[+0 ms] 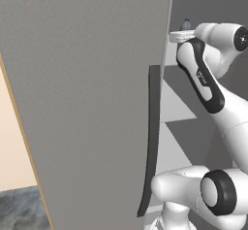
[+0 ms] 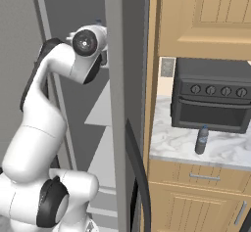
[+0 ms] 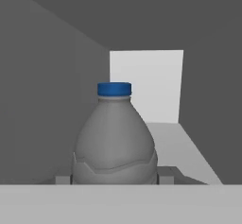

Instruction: Take the bottled waters from the counter and place them in the freezer to freeze. Close the freezer door after placing the bottles.

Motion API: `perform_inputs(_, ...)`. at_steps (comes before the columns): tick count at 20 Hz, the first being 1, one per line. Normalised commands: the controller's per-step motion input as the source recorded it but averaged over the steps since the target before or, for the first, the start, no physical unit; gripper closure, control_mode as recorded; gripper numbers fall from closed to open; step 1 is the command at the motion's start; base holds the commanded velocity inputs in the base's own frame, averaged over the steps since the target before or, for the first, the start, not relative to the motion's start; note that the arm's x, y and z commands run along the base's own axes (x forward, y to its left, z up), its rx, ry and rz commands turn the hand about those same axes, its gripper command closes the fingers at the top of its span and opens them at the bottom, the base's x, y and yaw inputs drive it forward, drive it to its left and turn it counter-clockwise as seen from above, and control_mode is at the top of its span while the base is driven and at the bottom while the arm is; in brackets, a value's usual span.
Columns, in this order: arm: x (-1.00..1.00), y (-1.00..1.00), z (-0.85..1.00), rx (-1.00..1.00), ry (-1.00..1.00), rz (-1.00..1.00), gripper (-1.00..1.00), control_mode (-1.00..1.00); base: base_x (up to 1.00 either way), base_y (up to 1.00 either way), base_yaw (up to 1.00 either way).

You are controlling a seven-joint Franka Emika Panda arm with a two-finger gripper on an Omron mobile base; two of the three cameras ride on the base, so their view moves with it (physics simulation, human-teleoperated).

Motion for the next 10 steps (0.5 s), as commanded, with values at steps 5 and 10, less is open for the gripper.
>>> perform_inputs(5, 0.18, -0.01, -0.17, 0.0, 0.0, 0.01, 1.0, -1.0, 0.0, 0.0, 0.0)
perform_inputs(10, 0.16, 0.0, -0.1, 0.0, -0.02, 0.0, 1.0, -1.0, 0.0, 0.0, 0.0)
